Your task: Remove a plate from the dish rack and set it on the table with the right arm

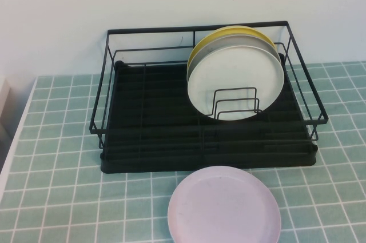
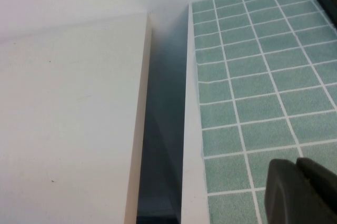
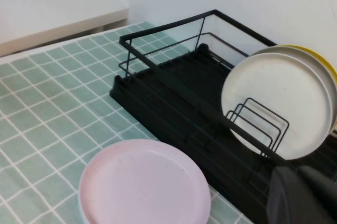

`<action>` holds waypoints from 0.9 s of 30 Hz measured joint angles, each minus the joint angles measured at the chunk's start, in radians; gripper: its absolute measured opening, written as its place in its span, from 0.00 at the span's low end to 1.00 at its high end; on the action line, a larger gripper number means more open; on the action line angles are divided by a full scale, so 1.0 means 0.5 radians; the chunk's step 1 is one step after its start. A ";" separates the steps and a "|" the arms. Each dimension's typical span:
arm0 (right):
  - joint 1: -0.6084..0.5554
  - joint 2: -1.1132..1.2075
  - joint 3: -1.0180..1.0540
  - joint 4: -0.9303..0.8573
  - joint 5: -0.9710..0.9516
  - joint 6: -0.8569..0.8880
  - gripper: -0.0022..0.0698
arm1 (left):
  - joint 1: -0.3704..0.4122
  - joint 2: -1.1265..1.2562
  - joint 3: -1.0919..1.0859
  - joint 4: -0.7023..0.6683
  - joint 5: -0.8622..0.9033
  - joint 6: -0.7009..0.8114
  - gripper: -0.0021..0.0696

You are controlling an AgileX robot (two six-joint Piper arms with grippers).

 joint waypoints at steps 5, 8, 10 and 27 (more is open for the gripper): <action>0.000 -0.114 0.170 -0.013 -0.137 0.000 0.03 | 0.000 0.000 0.000 0.000 0.000 0.000 0.02; 0.000 -0.177 0.273 -0.016 -0.239 0.000 0.03 | 0.000 0.000 0.000 0.000 0.000 0.000 0.02; 0.000 -0.195 0.340 -0.016 -0.322 -0.012 0.03 | 0.000 0.000 0.000 0.000 0.000 0.000 0.02; -0.359 -0.708 1.202 -1.276 -1.112 1.323 0.03 | 0.000 0.000 0.000 0.000 0.002 0.000 0.02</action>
